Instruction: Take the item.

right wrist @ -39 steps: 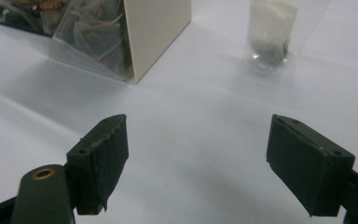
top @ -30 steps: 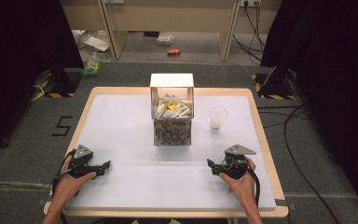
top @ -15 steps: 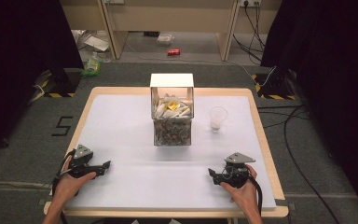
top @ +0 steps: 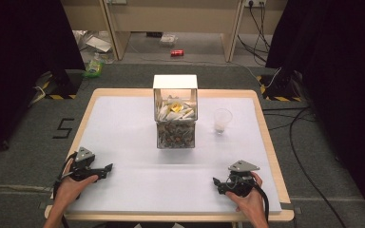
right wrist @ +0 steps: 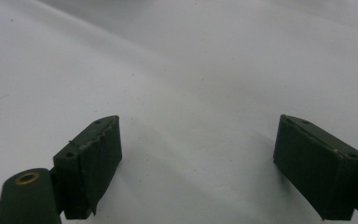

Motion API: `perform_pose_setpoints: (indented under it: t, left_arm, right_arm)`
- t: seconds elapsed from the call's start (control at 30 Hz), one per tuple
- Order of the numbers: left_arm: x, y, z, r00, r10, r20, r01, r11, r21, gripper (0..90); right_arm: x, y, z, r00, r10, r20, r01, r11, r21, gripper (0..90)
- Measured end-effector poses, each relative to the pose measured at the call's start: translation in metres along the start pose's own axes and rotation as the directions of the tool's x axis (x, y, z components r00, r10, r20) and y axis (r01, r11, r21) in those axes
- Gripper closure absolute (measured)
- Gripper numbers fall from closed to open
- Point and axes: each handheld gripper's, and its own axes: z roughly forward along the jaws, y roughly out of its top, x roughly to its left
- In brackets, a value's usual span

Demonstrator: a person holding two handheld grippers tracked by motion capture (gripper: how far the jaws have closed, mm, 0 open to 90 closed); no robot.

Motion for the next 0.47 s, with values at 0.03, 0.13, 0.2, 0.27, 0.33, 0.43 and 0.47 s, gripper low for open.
perform_pose_setpoints:
  t: [0.03,0.13,0.2,0.27,0.33,0.43,0.47]
  left_arm:
    - [0.0,0.0,0.0,1.0,0.001,0.0,-0.001,1.0,0.0,14.5]
    - [0.0001,0.0,-0.0001,1.0,0.002,-0.001,-0.002,1.0,0.001,14.5]
    - [0.0,0.0,0.0,1.0,0.001,0.0,-0.001,1.0,0.0,14.5]
    - [-0.0001,0.0,0.0,1.0,0.001,-0.001,-0.001,1.0,0.0,14.5]
    - [-0.0001,0.0,0.0,1.0,0.001,-0.001,-0.001,1.0,0.0,14.5]
    - [-0.0001,0.0,0.0,1.0,0.0,-0.001,0.0,1.0,0.0,14.5]
    - [0.0,0.0,0.0,1.0,0.001,0.0,-0.001,1.0,0.0,14.5]
  right_arm:
    - [0.0009,0.0,0.0002,1.0,-0.006,0.002,0.006,1.0,0.003,15.2]
    - [0.0026,0.0002,0.0007,0.9998,-0.016,0.013,0.016,1.0,0.011,15.0]
    - [0.0025,0.0001,0.0007,0.9998,-0.015,0.013,0.015,1.0,0.009,14.9]
    - [0.0025,0.0001,0.0007,0.9998,-0.016,0.013,0.016,1.0,0.012,14.8]
    - [0.0026,0.0,0.0007,0.9998,-0.017,0.013,0.017,1.0,0.012,14.8]
    - [0.0027,0.0,0.0008,0.9998,-0.017,0.013,0.017,1.0,0.012,14.7]
    - [0.0026,0.0,0.0008,0.9998,-0.018,0.013,0.017,1.0,0.011,14.7]
